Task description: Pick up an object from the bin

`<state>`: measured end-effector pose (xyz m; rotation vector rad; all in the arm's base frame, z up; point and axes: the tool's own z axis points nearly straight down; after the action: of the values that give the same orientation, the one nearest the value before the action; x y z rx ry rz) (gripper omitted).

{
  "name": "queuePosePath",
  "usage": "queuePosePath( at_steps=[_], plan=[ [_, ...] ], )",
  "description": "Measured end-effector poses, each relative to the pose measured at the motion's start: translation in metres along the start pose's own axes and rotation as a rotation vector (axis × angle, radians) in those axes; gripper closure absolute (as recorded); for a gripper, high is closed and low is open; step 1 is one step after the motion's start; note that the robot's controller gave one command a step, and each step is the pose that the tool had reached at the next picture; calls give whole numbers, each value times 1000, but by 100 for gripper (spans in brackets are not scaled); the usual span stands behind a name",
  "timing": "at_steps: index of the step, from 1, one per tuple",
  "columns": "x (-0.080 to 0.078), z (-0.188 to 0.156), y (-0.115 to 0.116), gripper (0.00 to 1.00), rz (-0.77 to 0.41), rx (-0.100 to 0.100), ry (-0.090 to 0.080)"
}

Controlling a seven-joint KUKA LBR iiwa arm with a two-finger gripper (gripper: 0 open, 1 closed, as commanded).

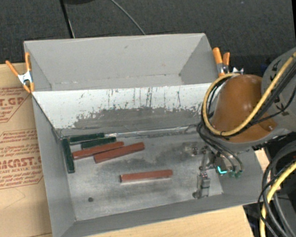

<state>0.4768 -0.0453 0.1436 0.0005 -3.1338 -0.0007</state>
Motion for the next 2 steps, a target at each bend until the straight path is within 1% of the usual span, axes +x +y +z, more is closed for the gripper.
queuePosePath(
  at_steps=[1, 2],
  plan=[
    [-2, -3, 0, 0, -1, 1, -8],
    [-13, 37, 13, 0, 80, -1, -13]
  ],
)
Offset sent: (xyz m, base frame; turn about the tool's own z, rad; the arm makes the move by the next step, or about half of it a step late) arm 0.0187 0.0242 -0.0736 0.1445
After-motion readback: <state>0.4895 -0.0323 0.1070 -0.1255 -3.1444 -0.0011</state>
